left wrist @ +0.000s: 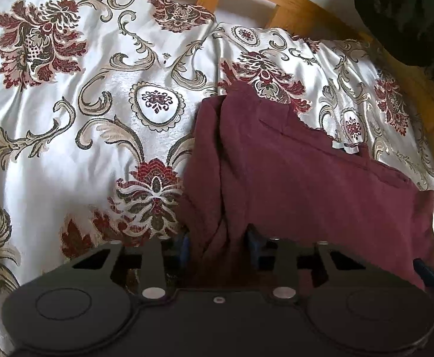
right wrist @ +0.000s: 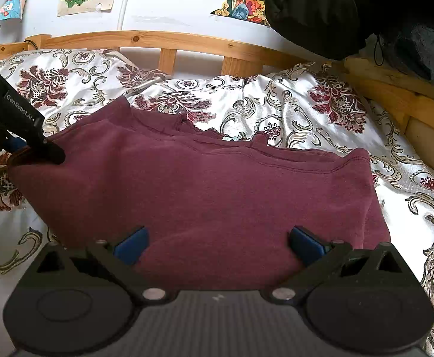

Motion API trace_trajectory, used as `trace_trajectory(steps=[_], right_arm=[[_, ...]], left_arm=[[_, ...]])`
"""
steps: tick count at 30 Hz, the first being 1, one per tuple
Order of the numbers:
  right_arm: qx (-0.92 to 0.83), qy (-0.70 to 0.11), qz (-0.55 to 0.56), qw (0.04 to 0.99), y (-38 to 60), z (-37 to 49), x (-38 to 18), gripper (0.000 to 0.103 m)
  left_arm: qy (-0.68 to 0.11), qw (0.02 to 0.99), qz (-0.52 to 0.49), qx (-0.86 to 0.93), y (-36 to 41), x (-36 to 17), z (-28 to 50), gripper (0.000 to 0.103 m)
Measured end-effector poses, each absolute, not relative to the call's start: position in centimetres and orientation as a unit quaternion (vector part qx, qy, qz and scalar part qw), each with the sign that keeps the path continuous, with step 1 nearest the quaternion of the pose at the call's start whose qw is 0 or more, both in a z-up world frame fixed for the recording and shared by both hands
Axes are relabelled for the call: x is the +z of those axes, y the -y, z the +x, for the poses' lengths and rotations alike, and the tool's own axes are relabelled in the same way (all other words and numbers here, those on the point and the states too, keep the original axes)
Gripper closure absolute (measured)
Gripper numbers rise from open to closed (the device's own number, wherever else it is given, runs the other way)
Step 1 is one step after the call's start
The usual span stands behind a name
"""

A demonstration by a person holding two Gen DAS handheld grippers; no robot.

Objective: Fold small clothes
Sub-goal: 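Grasp the folded shirt edge with the left gripper and roll it toward the right gripper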

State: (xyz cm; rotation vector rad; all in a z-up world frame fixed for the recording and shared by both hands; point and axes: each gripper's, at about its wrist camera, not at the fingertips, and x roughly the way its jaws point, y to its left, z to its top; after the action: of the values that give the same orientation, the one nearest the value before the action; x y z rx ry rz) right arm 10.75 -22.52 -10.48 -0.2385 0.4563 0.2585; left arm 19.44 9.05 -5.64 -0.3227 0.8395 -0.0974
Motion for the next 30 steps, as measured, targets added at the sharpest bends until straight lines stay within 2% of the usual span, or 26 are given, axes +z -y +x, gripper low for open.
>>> trace_trajectory(steps=[3, 5, 11, 16, 20, 30], right_arm=[[0.128, -0.225, -0.117, 0.959, 22.5, 10.8, -10.5, 0.0], [0.133, -0.229, -0.118, 0.957, 22.7, 10.8, -10.3, 0.0], [0.129, -0.205, -0.089, 0.966, 24.5, 10.4, -8.4, 0.0], [0.057, -0.148, -0.052, 0.986, 27.6, 10.4, -5.9, 0.0], [0.007, -0.135, -0.03, 0.99, 31.0, 11.1, -4.5, 0.0], [-0.105, -0.155, 0.038, 0.982, 39.5, 13.7, -3.7, 0.0]], left_arm=[[-0.405, 0.9, -0.155, -0.054, -8.9, -5.1, 19.4, 0.08], [-0.389, 0.909, -0.141, -0.062, -8.3, -4.1, 19.0, 0.082], [-0.331, 0.933, -0.1, -0.099, -5.6, -0.2, 17.9, 0.083], [-0.299, 0.939, -0.071, -0.152, -2.2, 2.8, 17.6, 0.084], [-0.288, 0.934, -0.034, -0.211, 2.2, 4.6, 17.4, 0.084], [-0.296, 0.906, 0.107, -0.285, 12.5, 1.3, 14.5, 0.084]])
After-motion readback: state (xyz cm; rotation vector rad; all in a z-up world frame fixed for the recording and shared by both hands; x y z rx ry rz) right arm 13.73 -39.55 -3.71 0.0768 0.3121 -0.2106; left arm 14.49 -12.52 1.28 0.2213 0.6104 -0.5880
